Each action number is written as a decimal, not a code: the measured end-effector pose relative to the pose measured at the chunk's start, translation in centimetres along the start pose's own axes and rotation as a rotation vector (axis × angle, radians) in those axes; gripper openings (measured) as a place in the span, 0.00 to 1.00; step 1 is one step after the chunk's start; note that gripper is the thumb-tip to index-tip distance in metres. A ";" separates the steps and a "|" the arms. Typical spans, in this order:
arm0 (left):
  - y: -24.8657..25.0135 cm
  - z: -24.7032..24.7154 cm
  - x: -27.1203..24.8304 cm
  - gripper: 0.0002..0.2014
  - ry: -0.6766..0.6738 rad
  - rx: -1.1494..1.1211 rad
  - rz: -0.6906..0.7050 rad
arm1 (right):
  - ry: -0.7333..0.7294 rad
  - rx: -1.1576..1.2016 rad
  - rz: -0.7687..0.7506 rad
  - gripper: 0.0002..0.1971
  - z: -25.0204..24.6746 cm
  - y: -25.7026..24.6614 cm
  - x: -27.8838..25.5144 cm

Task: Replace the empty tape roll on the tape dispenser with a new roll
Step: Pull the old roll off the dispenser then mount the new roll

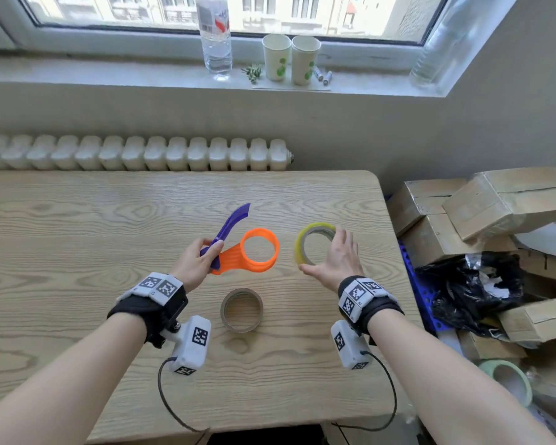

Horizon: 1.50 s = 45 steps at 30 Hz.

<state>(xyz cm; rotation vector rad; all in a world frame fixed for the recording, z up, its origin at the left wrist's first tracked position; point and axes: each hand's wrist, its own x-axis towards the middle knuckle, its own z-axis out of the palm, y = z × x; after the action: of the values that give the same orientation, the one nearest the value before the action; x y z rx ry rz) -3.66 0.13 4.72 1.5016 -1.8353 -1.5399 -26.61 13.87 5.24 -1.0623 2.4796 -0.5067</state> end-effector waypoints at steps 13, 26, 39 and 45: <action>3.2 -0.9 -1.5 0.07 -0.014 0.058 0.042 | 0.001 0.157 -0.320 0.50 -4.1 -7.3 -1.9; 4.3 -1.2 -3.6 0.06 0.014 0.083 0.104 | -0.021 0.002 -0.470 0.50 -3.8 -8.1 -4.2; 6.2 -0.9 -5.7 0.07 -0.077 0.063 0.233 | -0.060 0.016 -0.470 0.53 -3.2 -6.6 -4.5; 7.1 -0.7 -6.0 0.07 -0.105 0.022 0.231 | -0.064 0.106 -0.468 0.54 -4.0 -6.4 -4.6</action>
<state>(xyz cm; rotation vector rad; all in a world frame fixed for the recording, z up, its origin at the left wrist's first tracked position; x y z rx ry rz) -4.29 3.84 13.23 1.1875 -2.0102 -1.5164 -21.81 13.84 12.66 -1.5930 2.1165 -0.7162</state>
